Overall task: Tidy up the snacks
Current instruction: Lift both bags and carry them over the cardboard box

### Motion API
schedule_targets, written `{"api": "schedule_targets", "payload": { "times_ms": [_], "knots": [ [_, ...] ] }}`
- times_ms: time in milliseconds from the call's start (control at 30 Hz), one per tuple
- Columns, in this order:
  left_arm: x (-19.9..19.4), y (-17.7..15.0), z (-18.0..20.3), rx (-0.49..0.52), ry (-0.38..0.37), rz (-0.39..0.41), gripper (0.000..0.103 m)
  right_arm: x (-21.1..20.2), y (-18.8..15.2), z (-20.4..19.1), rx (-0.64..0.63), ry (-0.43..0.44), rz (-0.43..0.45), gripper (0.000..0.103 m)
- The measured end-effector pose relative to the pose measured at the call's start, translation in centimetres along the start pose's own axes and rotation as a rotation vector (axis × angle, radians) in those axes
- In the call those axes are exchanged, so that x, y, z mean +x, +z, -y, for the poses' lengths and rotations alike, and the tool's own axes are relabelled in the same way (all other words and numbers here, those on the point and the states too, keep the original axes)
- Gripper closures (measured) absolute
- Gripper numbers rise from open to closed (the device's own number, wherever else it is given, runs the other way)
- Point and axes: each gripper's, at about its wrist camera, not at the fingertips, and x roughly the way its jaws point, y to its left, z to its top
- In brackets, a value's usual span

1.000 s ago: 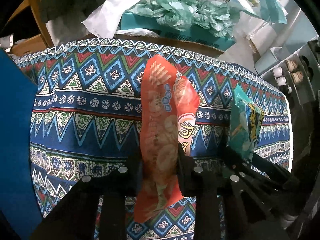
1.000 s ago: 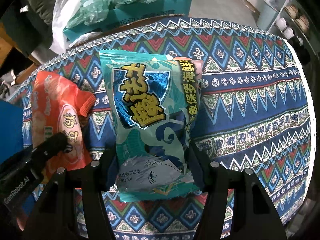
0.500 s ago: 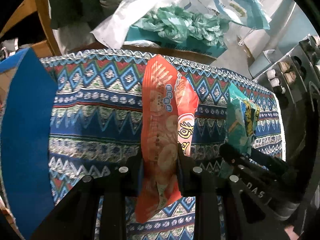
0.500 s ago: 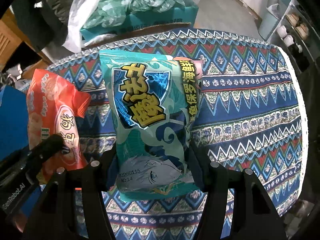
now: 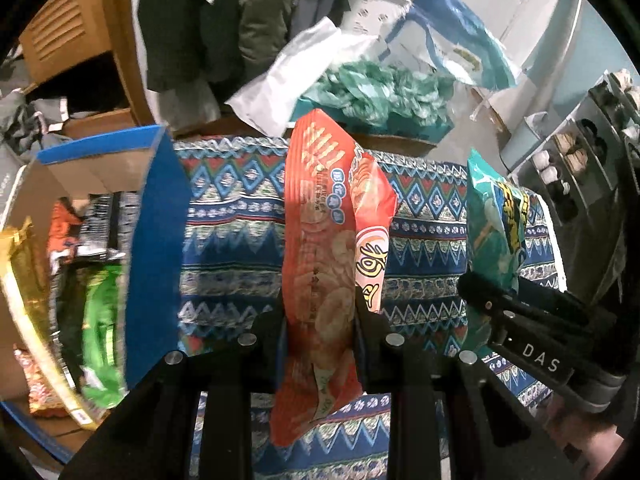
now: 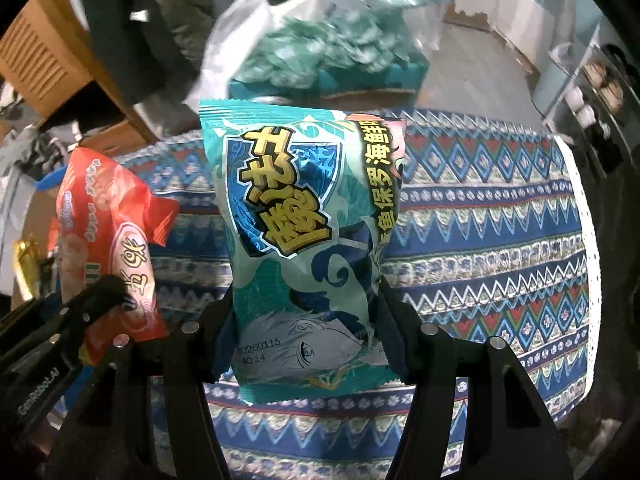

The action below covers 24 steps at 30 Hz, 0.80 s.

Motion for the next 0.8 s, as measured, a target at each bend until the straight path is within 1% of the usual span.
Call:
{"api": "schedule_targets", "payload": {
  "times_ms": [200, 367, 500, 567, 800],
  "knots": [
    [-3.0, -0.2, -2.8, -0.045, 0.004, 0.038, 0.077, -1.9, 0.2, -3.5, -0.056, 0.031, 0.031, 0.042],
    [-5.7, -0.6, -6.2, -0.106, -0.003, 0.075, 0.077, -2.7, 0.7, -7.4, -0.103, 0.09, 0.044, 0.042],
    [-7.0, -1.1, -9.1, -0.144, 0.021, 0.097, 0.077, -3.0, 1.2, -11.0, -0.159, 0.113, 0.047, 0.042],
    [-7.7, -1.4, -10.8, -0.166, 0.042, 0.112, 0.076, -2.9, 1.3, -13.0, -0.185, 0.132, 0.045, 0.042],
    [-9.4, -2.3, -16.1, -0.235, 0.081, 0.135, 0.076, -1.8, 1.3, -19.1, -0.269, 0.184, 0.019, 0.042]
  ]
}}
